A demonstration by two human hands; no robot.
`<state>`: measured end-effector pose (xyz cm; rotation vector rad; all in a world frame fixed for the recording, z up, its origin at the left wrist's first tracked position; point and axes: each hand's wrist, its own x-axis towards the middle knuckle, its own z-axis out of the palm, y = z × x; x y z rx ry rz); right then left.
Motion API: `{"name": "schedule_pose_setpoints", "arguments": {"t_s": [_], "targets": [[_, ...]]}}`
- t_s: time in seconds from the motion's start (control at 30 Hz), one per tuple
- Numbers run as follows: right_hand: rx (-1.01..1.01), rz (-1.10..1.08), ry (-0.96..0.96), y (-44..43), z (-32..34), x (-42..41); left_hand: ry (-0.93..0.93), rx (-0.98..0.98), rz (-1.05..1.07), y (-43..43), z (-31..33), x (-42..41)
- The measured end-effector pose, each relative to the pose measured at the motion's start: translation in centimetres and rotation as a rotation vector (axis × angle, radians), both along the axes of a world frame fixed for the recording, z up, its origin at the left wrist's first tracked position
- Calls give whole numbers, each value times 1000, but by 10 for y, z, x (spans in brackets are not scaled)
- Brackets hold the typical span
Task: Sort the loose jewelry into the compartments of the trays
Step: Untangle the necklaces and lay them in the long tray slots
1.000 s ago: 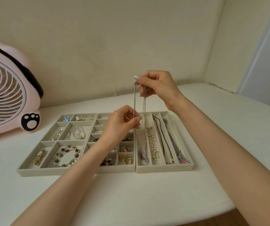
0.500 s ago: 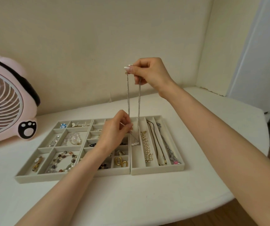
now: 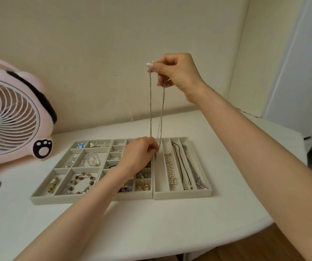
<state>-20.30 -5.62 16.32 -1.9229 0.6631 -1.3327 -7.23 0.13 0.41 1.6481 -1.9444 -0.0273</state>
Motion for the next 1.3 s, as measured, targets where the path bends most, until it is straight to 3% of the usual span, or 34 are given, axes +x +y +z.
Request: {"name": "schedule_pose_setpoints", "arguments": {"t_s": [0.57,0.9,1.3], "targets": [[54,-91,89,-12,-8,-8,-154,87,-82,41,10,-11],[124,-115,98,-29,-19,-5,-53,212,-159,53,18,-11],[246,-151,189,-59,-43,-5,-236,141,-131,48,5,-10]]}}
